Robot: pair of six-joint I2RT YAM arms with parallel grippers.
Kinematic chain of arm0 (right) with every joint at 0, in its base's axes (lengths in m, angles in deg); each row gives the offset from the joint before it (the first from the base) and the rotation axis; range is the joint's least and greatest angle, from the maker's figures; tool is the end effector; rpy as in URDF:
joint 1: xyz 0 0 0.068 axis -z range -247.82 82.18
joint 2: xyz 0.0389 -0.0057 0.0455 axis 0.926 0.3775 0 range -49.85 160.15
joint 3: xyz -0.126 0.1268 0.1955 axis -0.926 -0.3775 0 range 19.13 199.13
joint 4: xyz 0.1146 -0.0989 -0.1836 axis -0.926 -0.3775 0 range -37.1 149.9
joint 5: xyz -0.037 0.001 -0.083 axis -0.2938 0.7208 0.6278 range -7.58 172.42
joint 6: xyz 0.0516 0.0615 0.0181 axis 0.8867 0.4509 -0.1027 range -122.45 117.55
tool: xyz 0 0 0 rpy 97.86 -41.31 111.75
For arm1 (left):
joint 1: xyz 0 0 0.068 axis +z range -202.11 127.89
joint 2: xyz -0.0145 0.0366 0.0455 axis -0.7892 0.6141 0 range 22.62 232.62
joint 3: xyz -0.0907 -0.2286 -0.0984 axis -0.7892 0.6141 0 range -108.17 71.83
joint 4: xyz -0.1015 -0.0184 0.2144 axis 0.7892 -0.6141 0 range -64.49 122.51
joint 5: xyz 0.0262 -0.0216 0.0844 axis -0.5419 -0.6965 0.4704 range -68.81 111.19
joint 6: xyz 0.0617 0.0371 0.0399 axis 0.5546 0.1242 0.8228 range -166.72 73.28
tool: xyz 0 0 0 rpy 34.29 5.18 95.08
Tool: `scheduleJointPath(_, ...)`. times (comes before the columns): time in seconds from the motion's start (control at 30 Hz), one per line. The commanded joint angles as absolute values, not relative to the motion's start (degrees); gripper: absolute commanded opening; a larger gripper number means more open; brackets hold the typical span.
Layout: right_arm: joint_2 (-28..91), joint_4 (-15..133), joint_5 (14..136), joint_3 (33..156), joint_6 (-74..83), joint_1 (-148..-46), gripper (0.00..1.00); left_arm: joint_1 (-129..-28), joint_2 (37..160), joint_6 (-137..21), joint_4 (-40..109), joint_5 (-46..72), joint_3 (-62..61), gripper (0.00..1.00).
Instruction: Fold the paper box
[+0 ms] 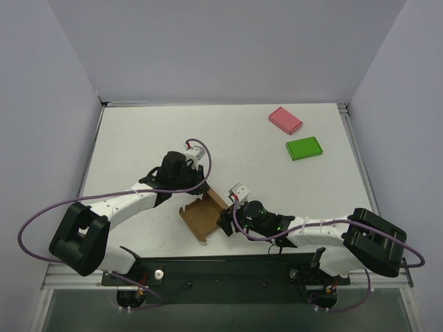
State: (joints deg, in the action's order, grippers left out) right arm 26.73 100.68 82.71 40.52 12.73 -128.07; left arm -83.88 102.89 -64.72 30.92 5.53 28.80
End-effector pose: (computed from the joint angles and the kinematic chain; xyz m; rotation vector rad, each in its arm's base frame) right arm 0.1374 0.2396 0.1799 -0.7335 1.7776 0.9082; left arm 0.2443 -0.1741 0.1908 0.4315 2.2946 -0.7599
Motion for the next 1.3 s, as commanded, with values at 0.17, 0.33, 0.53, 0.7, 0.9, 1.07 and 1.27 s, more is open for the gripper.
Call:
scheduleJointPath(0.17,30.04,104.99,89.54,44.62,13.98,-129.34,0.48,-84.46,104.18,-64.65,24.51,4.23,29.29,0.27)
scheduleJointPath(0.33,30.66,104.12,92.52,44.44,13.98,-129.96,0.41,-84.46,103.92,-64.65,24.51,4.14,29.29,0.27)
scheduleJointPath(0.53,31.01,102.62,98.49,44.53,15.04,-130.31,0.34,-84.55,103.74,-64.65,24.60,4.14,29.29,0.27)
scheduleJointPath(0.7,31.27,100.35,103.77,45.41,16.79,-131.01,0.31,-84.63,103.66,-64.74,24.60,3.97,29.47,0.27)
scheduleJointPath(0.9,31.63,96.47,111.33,46.47,18.03,-131.28,0.31,-84.98,103.48,-64.74,24.60,4.05,29.47,0.27)
scheduleJointPath(1.07,31.28,97.25,109.68,46.03,15.75,-131.28,0.28,-85.07,102.08,-64.21,25.56,3.44,30.08,0.32)
scheduleJointPath(1.27,30.13,99.36,105.45,44.54,12.67,-131.37,0.22,-85.42,98.65,-63.60,26.97,3.61,31.05,0.52)
